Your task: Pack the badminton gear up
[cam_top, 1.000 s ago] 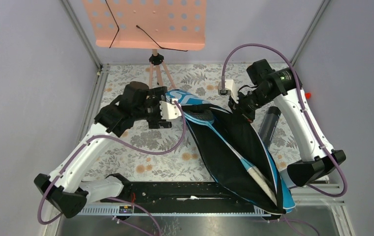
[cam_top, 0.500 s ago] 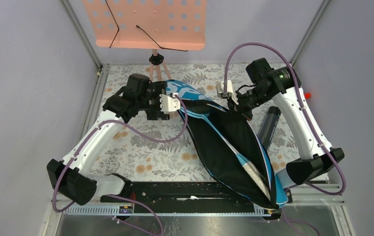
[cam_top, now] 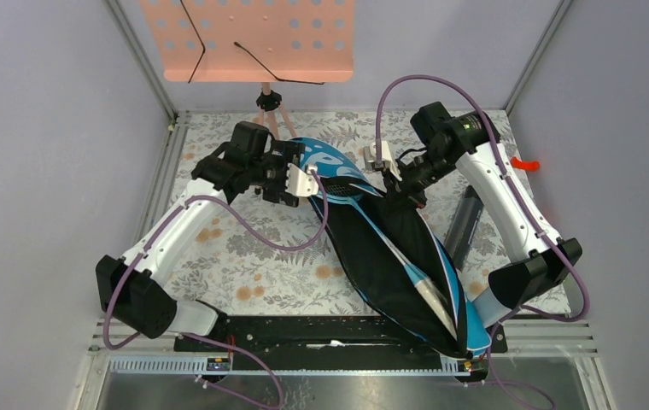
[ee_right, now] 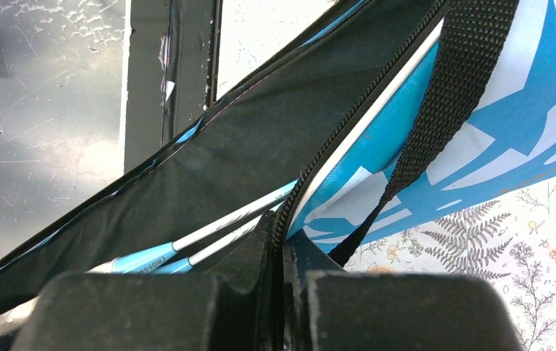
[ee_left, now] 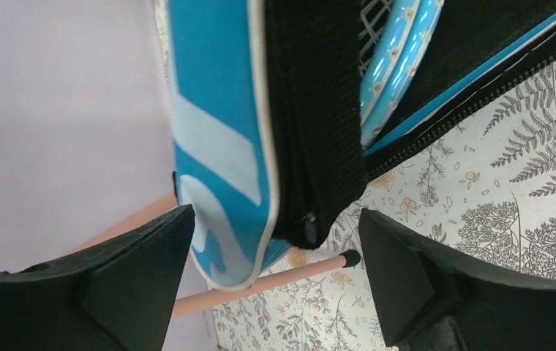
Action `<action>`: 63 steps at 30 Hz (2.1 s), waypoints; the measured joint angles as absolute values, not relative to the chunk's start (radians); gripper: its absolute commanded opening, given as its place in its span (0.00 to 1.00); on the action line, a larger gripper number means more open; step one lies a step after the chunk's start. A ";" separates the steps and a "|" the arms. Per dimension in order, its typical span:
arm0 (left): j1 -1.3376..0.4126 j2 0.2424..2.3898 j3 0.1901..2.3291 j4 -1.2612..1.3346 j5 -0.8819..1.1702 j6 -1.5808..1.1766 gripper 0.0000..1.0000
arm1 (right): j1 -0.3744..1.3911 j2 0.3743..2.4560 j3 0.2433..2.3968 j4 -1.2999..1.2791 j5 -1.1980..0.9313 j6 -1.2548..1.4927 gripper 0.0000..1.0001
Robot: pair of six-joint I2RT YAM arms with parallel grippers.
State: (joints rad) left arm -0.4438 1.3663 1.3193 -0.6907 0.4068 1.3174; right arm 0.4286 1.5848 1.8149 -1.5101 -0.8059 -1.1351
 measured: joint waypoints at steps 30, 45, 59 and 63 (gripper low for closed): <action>-0.344 1.020 1.110 -0.908 0.246 1.383 0.00 | 0.439 1.510 1.727 -1.263 -0.523 -0.819 0.99; -0.155 0.934 1.177 -0.850 0.184 1.105 0.00 | 0.439 1.256 1.378 -0.587 -0.304 -0.287 1.00; -0.131 0.918 1.235 -0.633 0.112 0.765 0.00 | 0.439 1.001 1.080 -0.198 -0.075 0.138 0.99; -0.131 0.921 1.259 -0.630 0.061 0.741 0.00 | 0.439 0.983 1.056 -0.189 -0.052 0.155 1.00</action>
State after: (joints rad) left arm -0.1314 0.9215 1.2591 -0.6300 0.0612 0.7414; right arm 0.4389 0.9833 1.0557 -0.1890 -0.0525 0.1547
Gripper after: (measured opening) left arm 0.149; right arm 0.993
